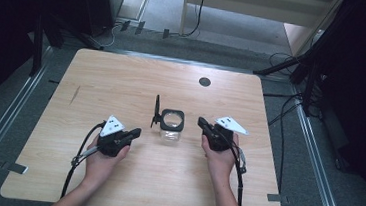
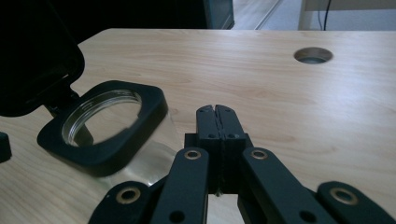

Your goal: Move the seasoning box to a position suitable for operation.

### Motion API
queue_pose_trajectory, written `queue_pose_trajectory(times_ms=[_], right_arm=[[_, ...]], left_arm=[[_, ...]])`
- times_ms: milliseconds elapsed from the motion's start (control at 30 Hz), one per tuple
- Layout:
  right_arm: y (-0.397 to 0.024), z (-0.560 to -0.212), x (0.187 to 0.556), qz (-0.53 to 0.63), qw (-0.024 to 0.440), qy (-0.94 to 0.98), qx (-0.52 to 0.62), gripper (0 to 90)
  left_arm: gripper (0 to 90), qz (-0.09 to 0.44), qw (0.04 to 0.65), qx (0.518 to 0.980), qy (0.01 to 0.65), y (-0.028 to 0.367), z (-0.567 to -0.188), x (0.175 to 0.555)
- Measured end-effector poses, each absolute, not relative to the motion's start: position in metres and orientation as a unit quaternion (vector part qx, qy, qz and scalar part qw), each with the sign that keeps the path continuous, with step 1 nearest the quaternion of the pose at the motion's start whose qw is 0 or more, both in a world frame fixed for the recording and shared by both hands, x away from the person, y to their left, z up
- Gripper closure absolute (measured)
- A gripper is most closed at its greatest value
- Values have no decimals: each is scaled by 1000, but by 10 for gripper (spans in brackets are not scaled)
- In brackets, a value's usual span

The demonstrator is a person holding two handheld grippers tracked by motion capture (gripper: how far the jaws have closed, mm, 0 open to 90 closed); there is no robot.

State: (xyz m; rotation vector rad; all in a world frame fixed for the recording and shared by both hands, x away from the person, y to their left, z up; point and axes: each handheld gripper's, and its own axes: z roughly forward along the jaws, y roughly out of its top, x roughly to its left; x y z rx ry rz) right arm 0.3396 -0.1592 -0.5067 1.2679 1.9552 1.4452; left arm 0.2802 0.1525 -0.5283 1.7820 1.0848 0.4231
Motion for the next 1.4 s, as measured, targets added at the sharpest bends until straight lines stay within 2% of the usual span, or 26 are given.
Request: queue_pose_trajectory(times_ms=[300,533,767,1000,1400], right_arm=[[-132,-508,380,510,176,727,425,900],[-122,-513,398,521,153,734,408,900],[-120,-517,406,542,97,735,396,900],[-120,-515,398,538,90,743,388,900],[-115,-515,360,535,94,743,391,900]], left_arm=[[900,141,487,754,418,107,-534,284],[900,134,488,752,422,96,-536,292],[900,137,481,755,424,97,-537,295],[900,157,473,751,433,110,-535,293],[900,179,468,728,468,134,-535,297]])
